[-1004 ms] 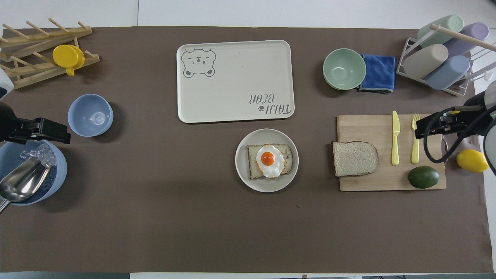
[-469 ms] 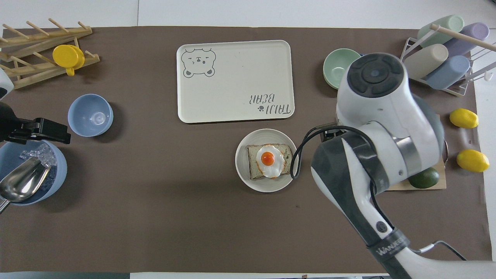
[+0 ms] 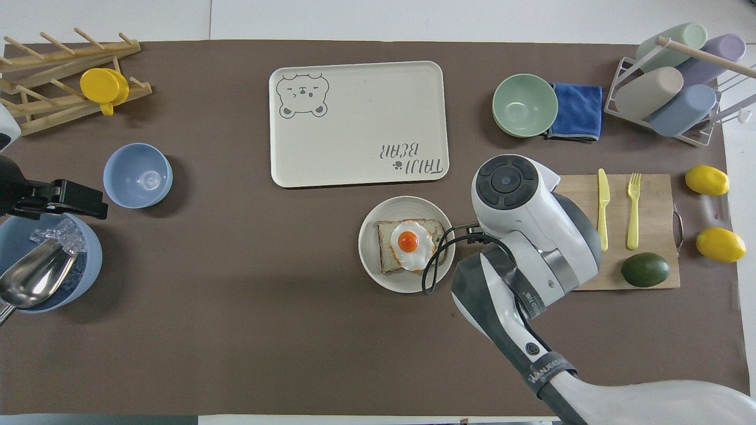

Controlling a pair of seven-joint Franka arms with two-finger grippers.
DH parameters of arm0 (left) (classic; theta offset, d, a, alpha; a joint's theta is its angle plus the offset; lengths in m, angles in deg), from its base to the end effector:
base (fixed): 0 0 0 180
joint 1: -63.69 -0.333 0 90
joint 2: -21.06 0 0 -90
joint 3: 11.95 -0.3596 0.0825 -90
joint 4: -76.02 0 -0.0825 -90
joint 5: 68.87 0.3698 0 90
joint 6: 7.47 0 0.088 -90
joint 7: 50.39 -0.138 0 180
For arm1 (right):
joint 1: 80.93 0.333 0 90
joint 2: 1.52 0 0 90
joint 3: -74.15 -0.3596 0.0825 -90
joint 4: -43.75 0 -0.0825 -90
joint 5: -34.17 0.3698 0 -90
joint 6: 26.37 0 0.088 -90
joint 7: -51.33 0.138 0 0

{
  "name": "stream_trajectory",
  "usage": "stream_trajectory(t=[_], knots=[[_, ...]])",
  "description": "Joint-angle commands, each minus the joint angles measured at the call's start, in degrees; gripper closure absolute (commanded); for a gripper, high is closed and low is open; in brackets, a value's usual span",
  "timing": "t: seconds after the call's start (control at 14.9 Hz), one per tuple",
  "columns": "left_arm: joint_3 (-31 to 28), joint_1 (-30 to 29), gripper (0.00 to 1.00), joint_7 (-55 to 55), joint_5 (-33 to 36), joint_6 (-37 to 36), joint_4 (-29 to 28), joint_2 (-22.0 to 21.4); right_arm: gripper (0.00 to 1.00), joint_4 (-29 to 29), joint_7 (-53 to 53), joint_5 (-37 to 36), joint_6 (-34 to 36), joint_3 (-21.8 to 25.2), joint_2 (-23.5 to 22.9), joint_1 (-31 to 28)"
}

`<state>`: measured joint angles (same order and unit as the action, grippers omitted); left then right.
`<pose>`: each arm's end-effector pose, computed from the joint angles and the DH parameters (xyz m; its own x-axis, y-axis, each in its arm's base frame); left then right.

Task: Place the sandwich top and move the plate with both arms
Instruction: 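Grasp the bread slice with the right gripper and lift it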

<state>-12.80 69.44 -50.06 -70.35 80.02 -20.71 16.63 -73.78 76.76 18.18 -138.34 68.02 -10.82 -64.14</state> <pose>0.5013 -0.0463 0.6206 0.9932 -0.0806 -0.0840 -0.0787 -0.9965 0.0265 0.5051 0.1837 0.3659 0.9858 0.0711 -0.1520 0.1143 -0.9476 0.2982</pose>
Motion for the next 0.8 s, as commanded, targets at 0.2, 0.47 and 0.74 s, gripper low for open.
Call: stream_trajectory(t=[0.2,0.47,0.74], knots=[[-0.12,0.22,0.0,0.47,0.78,0.14,-0.56,-0.93,0.0,-7.54,9.53,-12.39,-5.19,0.15,0.87,2.36],[-0.12,0.22,0.0,0.47,0.87,0.14,-0.56,-0.93,0.0,-9.91,10.17,-15.03,-8.0,0.15,0.43,1.67],[-0.12,0.22,0.0,0.47,0.78,0.14,-0.56,-0.85,0.0,-10.53,10.34,-17.14,-8.61,0.15,-0.01,1.58]])
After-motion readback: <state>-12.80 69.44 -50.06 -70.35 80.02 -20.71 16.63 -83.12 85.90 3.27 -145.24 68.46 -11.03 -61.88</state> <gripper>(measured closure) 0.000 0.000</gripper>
